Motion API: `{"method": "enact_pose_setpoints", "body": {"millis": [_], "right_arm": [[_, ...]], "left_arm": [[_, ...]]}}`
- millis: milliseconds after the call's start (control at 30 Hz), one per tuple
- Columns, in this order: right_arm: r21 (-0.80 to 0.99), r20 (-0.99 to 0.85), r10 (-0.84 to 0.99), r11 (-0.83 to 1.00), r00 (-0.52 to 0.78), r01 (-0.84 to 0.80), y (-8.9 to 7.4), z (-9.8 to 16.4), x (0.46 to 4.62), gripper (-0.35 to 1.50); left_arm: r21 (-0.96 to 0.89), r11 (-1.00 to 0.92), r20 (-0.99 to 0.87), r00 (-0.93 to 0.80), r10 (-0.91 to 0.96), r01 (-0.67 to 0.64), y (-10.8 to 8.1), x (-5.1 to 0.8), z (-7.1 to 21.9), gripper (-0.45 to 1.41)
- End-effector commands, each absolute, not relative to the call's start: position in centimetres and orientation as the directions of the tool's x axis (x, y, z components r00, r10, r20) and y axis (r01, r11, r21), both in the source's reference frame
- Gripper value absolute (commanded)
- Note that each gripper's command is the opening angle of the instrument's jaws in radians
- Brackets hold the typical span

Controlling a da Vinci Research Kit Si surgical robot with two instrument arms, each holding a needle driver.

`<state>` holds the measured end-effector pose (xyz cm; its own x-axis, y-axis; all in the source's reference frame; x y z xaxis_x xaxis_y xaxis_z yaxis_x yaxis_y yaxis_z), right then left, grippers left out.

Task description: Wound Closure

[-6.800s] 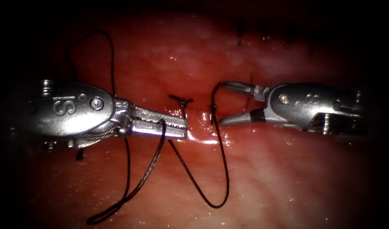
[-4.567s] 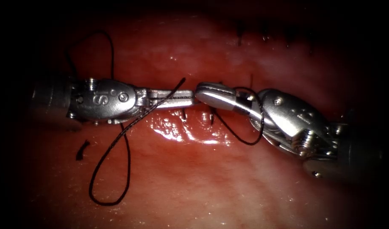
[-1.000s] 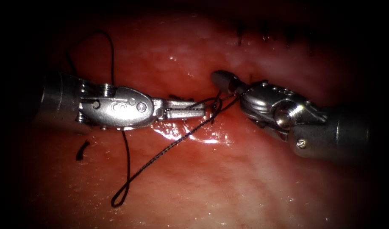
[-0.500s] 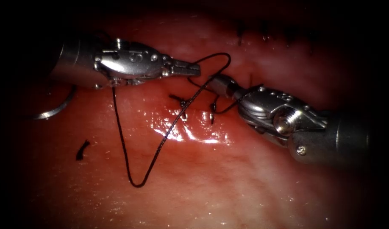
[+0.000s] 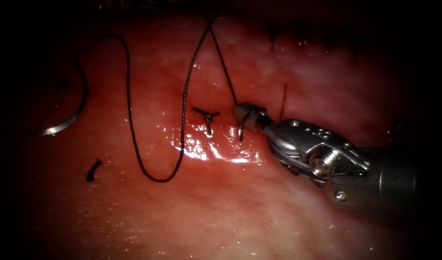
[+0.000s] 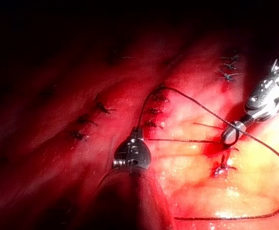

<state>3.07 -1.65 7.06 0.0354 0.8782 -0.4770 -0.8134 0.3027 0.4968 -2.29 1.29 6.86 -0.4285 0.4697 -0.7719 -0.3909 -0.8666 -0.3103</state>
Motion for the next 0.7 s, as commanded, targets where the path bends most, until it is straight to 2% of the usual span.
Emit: {"method": "enact_pose_setpoints", "body": {"millis": [33, 700], "right_arm": [[0.494, -0.481, 0.876, 0.309, 0.041, -0.812, -1.68, 7.11, 3.14, -0.35], [0.477, -0.507, 0.859, 0.348, 0.071, -0.807, -2.08, 7.07, 3.05, -0.35]], "left_arm": [[-0.293, -0.874, -0.781, -0.431, 0.453, -0.387, 1.37, -2.37, 6.90, -0.45], [-0.072, -0.890, -0.796, -0.512, 0.323, -0.451, 2.26, -2.51, 7.11, -0.45]]}}
